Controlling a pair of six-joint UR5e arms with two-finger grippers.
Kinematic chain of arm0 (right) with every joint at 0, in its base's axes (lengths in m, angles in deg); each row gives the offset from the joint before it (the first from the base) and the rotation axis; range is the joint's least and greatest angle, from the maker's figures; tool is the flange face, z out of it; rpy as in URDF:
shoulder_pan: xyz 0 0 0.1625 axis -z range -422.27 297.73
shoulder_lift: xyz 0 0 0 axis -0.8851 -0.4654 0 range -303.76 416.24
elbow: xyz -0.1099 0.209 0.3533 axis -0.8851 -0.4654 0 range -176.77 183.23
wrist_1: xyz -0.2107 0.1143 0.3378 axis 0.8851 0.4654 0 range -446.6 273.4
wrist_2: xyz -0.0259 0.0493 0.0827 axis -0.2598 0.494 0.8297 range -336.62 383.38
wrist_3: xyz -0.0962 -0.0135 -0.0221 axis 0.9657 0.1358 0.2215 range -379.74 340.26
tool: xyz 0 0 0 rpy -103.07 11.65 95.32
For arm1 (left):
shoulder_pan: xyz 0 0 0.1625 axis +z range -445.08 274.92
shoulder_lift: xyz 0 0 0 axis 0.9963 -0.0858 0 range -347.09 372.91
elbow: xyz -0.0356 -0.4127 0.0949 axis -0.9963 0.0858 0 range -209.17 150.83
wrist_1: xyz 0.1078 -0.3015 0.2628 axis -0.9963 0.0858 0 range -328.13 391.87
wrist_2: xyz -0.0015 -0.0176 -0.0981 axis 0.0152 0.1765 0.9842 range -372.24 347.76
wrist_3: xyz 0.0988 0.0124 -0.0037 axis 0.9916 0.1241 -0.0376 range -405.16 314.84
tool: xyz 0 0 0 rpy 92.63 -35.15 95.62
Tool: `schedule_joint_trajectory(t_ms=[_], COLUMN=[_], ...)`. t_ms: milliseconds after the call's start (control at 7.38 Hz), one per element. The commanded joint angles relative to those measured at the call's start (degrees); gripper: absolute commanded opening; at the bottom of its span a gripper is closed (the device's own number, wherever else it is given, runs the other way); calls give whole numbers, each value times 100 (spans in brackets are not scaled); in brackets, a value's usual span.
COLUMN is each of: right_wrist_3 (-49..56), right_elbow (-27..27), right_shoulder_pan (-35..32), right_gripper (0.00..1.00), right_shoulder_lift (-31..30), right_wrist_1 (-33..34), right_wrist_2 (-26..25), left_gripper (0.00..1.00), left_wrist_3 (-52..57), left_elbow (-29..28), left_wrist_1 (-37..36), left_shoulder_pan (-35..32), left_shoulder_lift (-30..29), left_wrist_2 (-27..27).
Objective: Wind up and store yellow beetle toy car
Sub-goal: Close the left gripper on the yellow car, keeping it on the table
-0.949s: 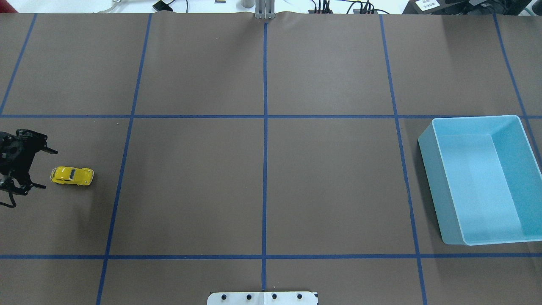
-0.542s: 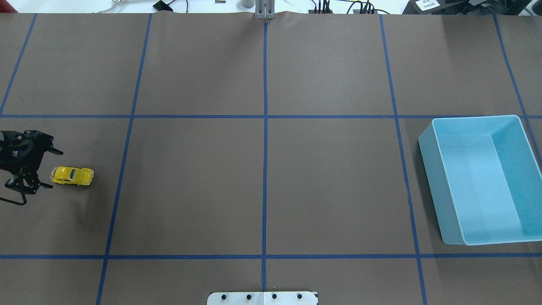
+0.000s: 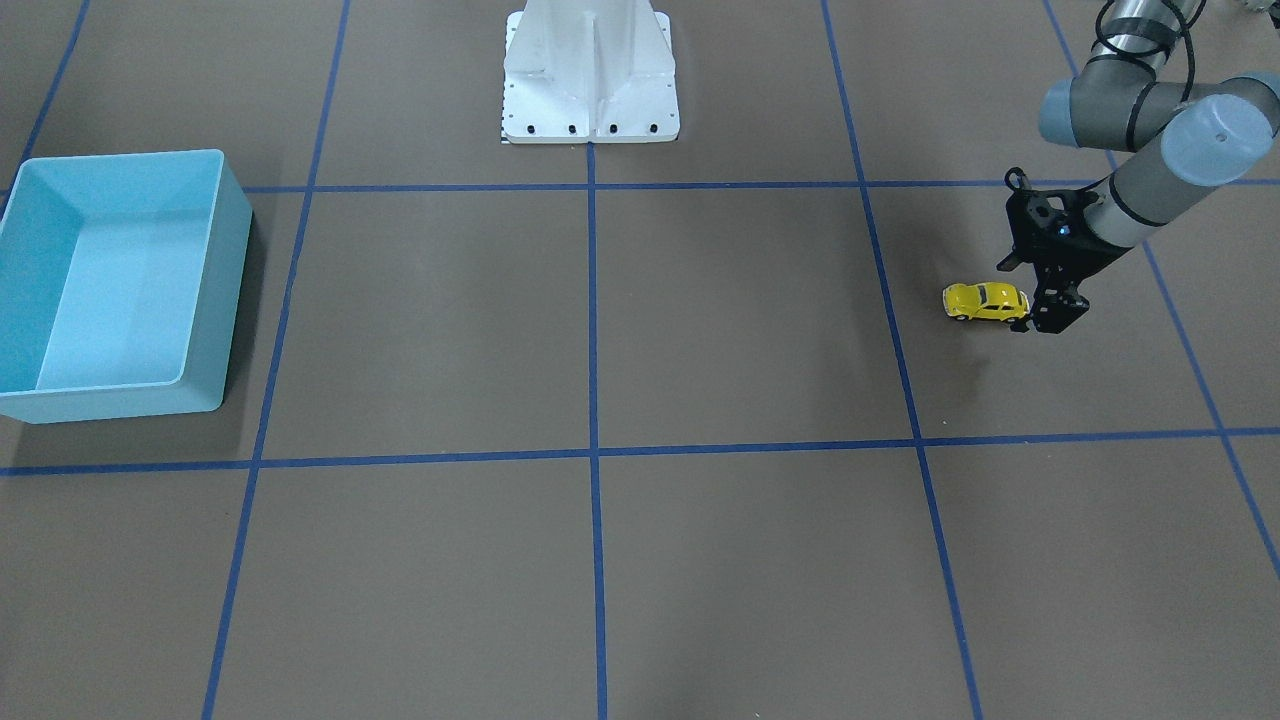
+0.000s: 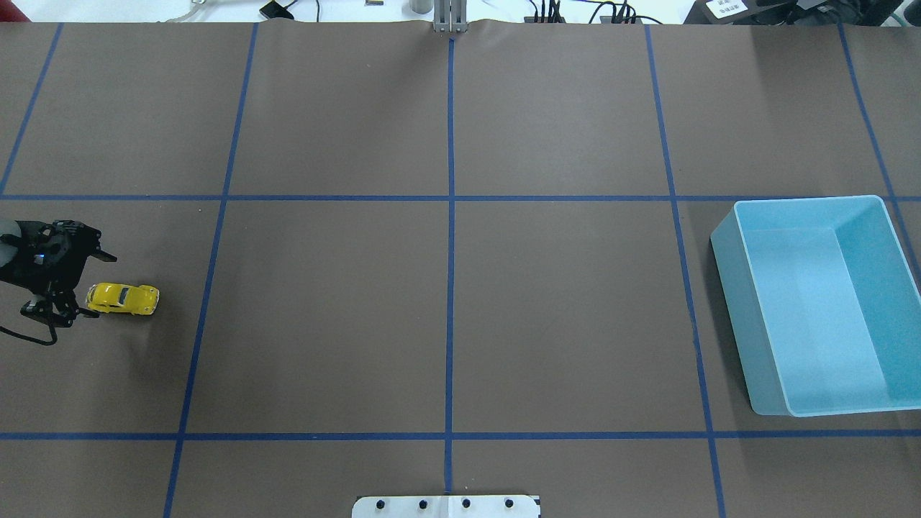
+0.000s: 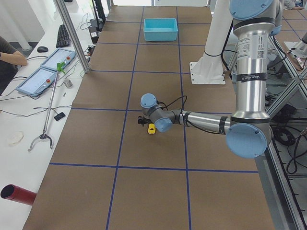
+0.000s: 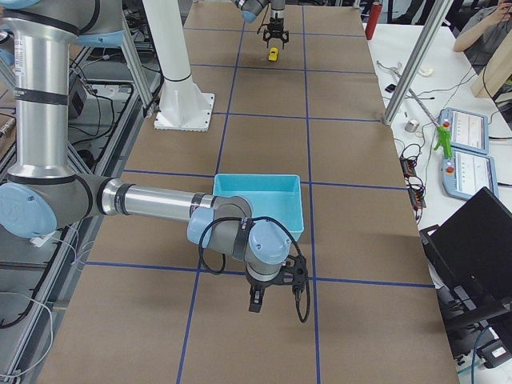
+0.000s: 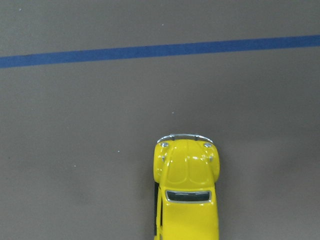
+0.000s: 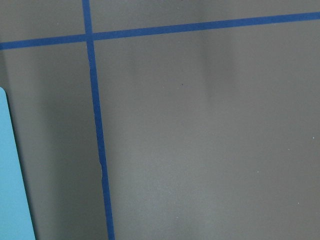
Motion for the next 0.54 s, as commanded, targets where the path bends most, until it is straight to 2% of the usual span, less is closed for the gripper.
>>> schedule_joint_trajectory(t_ms=[0, 407], right_wrist_3=[0, 0], right_elbow=[1, 1], right_shoulder_pan=[0, 0], right_gripper=[100, 100], right_shoulder_lift=[0, 0], right_wrist_1=[0, 0], right_wrist_2=[0, 0], left_gripper=[99, 98], left_wrist_3=[-1, -19], left_elbow=[-20, -81], left_wrist_1=[-8, -8], left_shoulder_pan=[86, 192], left_shoulder_lift=[-24, -16], left_wrist_2=[9, 0])
